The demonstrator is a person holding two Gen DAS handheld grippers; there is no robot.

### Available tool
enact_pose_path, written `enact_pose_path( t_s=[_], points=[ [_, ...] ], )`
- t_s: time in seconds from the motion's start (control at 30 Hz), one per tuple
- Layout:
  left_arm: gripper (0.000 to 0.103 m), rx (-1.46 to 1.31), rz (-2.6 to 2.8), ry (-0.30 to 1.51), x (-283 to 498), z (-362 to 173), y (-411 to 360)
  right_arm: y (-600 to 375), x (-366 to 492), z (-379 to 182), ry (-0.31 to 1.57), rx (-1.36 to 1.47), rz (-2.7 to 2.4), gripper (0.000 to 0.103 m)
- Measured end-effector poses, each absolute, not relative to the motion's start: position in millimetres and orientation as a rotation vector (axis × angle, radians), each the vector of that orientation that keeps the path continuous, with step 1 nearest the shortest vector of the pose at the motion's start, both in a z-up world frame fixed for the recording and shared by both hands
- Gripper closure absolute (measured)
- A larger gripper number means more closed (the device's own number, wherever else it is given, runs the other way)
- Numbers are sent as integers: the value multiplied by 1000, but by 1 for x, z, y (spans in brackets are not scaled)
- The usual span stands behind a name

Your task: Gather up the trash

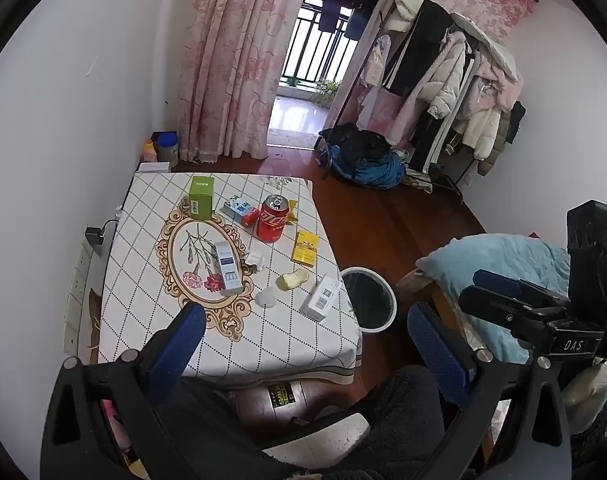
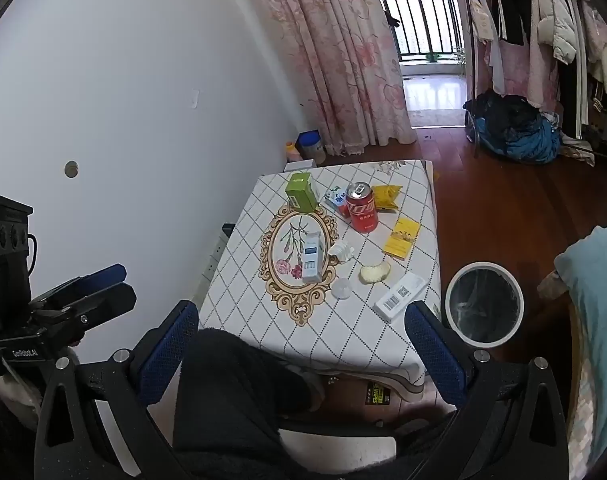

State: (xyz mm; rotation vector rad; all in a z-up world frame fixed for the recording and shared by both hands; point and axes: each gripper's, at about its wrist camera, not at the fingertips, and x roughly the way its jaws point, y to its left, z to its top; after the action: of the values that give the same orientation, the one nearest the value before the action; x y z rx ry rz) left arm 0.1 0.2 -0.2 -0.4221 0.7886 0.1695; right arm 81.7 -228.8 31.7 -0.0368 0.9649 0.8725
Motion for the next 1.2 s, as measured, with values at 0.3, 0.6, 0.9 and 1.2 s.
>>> enact_pose_path(
  t_s=[0.3, 0.6, 0.9, 1.2],
  points=[
    [0, -420, 154, 783, 0, 2, -3, -233, 81, 35, 963, -43, 854, 0],
    [0, -416, 135, 770, 0, 6, -4, -240, 78, 43, 936, -22, 860, 0],
    [0, -414, 131, 766, -1, 9, -6, -245, 77, 47, 926, -26, 860, 0],
    [0, -423, 135, 769, 1, 12, -3, -249, 75, 48, 923, -28, 862, 0]
  ],
)
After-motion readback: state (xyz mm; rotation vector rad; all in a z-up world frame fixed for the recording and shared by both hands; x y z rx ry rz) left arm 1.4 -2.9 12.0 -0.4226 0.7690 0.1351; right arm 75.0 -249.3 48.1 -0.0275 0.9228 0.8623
